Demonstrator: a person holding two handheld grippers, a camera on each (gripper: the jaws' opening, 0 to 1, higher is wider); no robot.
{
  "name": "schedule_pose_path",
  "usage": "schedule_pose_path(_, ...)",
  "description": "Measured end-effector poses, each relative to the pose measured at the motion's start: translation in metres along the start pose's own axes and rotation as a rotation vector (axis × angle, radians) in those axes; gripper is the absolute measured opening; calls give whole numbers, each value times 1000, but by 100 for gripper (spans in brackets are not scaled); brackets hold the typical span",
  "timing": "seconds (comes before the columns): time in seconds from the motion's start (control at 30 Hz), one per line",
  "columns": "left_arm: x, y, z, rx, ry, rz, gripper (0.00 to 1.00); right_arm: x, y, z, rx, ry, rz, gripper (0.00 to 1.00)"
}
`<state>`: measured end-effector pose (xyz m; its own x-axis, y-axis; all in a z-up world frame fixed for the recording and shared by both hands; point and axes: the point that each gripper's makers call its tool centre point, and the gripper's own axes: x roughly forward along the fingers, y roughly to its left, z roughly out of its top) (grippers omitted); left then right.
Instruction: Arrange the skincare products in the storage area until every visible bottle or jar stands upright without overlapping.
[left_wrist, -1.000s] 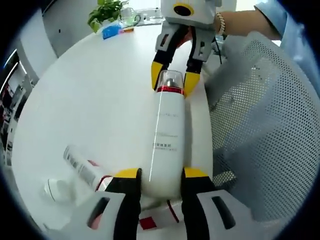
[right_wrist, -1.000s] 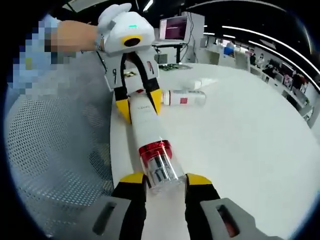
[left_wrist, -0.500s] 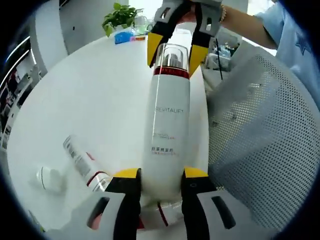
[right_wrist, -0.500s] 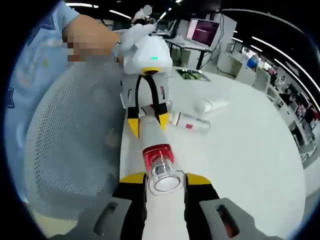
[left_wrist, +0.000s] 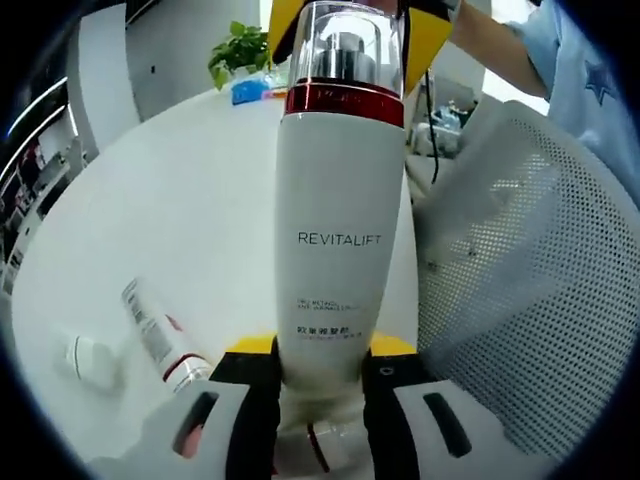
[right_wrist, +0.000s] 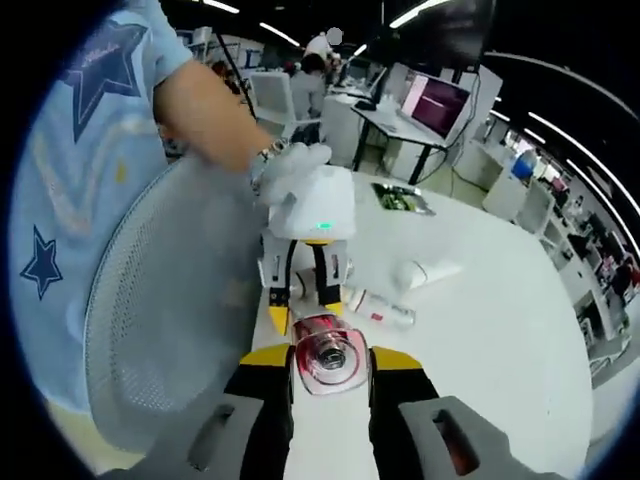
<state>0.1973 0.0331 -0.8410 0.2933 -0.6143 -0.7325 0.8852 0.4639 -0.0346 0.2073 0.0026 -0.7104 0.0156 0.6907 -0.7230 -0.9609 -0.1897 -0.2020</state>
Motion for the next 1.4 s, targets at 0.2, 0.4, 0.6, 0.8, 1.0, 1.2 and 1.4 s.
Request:
schedule_pose_path(0.2, 1, 1, 4, -71, -10, 15, 29, 3, 4, 21, 22, -34, 50, 21)
schedule_pose_path(0.4, -14, 0, 21, -138, -84, 4, 32, 8, 8, 32, 22, -27, 70, 20)
schedule_pose_path(0.6, -44, -1, 48, -140, -197, 40, 28, 12, 8, 37, 10, 14, 70, 20)
schedule_pose_path(0.8, -43, -1, 45, -60, -194, 65, 25, 17, 5, 47, 58, -29, 46, 22)
schedule_pose_path(1.0, -44, 4, 44, -97, -224, 75, 24, 19, -3, 49, 24, -204, -119, 26)
schedule_pose_path(1.2, -43, 8, 45, -133, -246, 84, 24, 14, -5, 31, 354, -313, -278, 37)
schedule_pose_path(1.4, -43, 11, 46, -138, -250, 120, 24, 25, -13, 27, 655, -358, -382, 31)
